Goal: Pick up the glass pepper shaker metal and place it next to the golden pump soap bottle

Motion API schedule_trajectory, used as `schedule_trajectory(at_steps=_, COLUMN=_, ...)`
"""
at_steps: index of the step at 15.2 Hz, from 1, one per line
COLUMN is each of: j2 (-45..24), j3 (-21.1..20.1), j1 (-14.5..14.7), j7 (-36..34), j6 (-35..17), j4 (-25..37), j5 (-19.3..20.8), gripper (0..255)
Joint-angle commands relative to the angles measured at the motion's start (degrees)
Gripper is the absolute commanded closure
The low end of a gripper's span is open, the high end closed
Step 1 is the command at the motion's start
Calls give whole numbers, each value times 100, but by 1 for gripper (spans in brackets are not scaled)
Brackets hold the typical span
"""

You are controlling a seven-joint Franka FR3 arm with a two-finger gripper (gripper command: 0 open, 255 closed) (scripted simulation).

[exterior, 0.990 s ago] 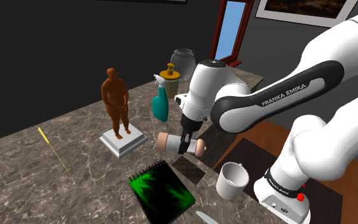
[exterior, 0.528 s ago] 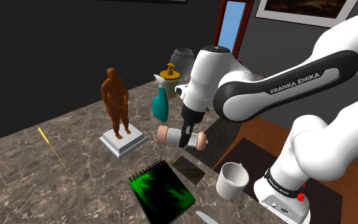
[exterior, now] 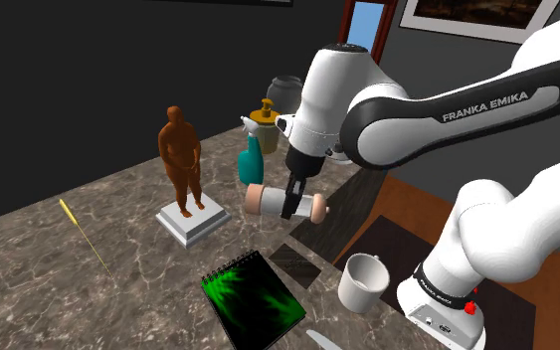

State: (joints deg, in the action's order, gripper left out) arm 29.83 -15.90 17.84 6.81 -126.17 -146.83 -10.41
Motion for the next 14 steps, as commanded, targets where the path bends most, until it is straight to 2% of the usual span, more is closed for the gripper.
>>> schedule_trajectory(at_steps=1, j2=66, j3=26, j1=-5, j7=0, j6=183, j4=115, j5=14, gripper=255)
schedule_trajectory(at_steps=14, j2=276, j3=152, j1=-41, j7=-29, j6=1244, j4=967, j5=106, gripper=255)
